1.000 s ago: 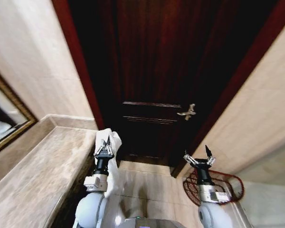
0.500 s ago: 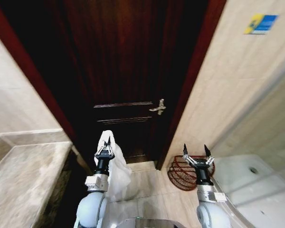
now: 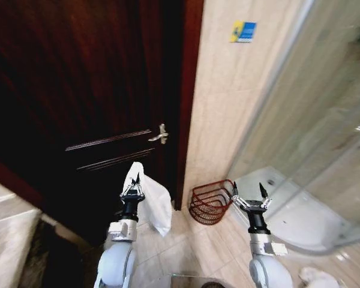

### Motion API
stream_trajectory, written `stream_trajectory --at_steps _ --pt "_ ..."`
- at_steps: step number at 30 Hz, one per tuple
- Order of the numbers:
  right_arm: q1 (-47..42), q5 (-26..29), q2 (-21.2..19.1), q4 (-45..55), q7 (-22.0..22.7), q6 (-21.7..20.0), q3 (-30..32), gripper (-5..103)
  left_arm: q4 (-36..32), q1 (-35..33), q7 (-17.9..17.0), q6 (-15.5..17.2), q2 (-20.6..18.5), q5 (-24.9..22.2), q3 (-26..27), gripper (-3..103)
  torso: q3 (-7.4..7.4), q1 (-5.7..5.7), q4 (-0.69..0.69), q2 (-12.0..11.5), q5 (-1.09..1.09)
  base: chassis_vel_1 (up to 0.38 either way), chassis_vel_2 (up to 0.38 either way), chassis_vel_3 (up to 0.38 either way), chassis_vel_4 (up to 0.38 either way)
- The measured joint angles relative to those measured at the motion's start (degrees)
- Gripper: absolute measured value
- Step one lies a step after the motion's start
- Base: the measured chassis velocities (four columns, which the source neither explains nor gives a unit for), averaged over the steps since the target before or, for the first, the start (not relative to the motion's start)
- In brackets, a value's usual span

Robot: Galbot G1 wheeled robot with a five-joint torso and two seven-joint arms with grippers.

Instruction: Discard the used towel into the hamper.

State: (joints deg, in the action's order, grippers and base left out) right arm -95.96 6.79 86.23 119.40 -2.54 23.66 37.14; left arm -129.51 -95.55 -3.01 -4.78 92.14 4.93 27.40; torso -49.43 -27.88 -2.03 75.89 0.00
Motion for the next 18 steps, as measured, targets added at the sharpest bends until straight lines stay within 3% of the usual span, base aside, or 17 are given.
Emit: stream_trajectory --at_steps 10,18 --pt "-0.13 0.07 0.03 0.07 -0.01 -0.09 0.09 100 0.1 -0.02 0.11 -0.42 0.0 -0.14 0.05 2 0.0 -0.01 -0.01 0.0 -0.01 -0.125 -0.129 -0.123 -0.132" --pt "-0.28 0.25 0.09 0.06 0.05 0.14 0.23 100 0.66 0.1 1.55 -3.4 0.0 -0.82 0.36 2 0.0 -0.01 0.01 0.0 -0.01 -0.091 -0.096 -0.09 -0.086"
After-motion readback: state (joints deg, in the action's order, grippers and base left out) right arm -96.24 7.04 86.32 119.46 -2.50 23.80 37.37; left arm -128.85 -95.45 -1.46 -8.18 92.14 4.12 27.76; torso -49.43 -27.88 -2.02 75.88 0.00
